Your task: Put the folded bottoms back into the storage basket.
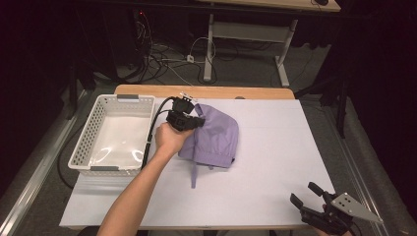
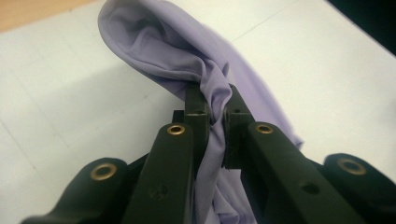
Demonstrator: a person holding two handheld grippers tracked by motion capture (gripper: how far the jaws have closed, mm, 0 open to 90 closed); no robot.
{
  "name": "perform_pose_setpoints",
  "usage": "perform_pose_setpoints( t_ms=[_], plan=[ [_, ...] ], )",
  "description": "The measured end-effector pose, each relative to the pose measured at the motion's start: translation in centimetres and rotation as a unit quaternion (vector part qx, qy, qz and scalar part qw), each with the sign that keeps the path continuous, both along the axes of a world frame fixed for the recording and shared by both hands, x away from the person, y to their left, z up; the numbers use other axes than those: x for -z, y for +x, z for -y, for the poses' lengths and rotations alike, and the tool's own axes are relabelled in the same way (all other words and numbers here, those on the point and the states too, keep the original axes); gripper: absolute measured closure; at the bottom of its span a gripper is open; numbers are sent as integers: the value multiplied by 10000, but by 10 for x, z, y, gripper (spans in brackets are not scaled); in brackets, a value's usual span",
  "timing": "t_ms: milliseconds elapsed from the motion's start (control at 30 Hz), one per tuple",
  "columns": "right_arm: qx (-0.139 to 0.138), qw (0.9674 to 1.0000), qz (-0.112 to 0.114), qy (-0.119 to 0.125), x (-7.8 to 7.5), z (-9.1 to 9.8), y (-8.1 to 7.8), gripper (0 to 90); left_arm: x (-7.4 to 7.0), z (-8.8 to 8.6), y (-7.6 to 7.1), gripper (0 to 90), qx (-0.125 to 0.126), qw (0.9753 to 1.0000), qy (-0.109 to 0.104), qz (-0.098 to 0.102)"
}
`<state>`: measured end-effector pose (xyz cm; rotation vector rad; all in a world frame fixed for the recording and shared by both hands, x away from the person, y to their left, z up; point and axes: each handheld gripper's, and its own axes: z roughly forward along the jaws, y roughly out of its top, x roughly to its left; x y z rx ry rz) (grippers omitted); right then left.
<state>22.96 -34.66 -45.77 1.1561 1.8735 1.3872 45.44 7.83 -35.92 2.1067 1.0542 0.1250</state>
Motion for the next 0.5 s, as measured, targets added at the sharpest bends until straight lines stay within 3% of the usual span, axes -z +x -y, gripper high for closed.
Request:
perform_pose_setpoints(
  t_ms=[267, 500],
  plan=[
    [-3, 10000, 9, 43, 0, 1, 0, 220, -26, 2, -13, 820, 301, 9993, -127, 200],
    [14, 10000, -9, 69, 0, 1, 0, 220, -44, -6, -21, 821, 343, 9987, -226, 310]
  ],
)
